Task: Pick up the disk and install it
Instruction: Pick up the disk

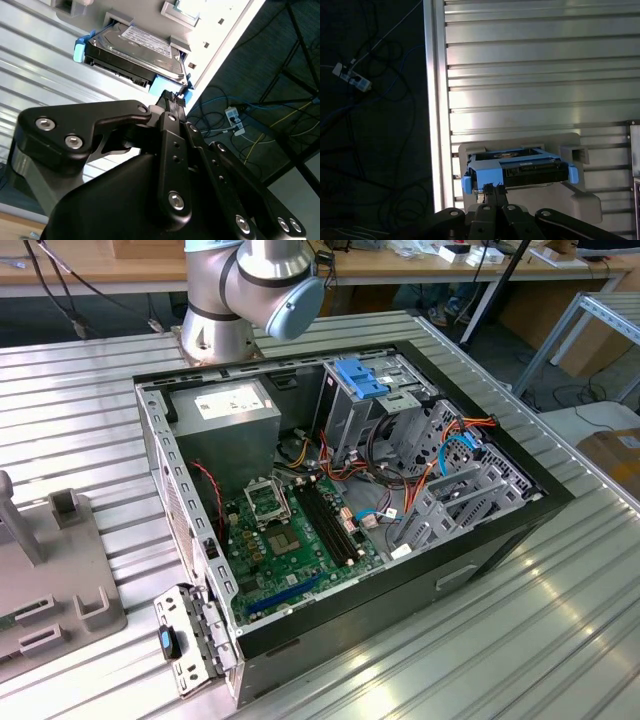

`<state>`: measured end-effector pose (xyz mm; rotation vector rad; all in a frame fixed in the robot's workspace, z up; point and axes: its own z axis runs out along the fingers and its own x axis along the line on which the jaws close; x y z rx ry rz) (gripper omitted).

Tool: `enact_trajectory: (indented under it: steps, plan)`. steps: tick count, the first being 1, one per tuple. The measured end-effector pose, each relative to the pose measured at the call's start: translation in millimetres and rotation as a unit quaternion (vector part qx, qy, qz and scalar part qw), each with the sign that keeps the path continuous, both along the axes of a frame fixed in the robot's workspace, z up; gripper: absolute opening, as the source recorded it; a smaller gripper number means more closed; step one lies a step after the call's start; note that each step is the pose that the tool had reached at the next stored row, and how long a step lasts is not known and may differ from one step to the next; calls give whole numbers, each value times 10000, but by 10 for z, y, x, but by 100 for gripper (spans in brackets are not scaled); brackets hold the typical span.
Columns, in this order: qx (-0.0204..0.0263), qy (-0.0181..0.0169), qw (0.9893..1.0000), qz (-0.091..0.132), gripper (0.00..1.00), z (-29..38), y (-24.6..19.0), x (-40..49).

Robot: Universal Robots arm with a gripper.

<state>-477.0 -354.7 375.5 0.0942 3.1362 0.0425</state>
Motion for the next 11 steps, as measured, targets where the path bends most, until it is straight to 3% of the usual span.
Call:
enact_trajectory:
  steps: [4, 8, 9, 11]
  plan:
    - [0, 0, 10000, 61, 11, 0, 0, 0]
    - [0, 0, 9994, 353, 11, 0, 1, 0]
    - [0, 0, 9984, 560, 11, 0, 2, 0]
    - [0, 0, 9972, 754, 11, 0, 2, 0]
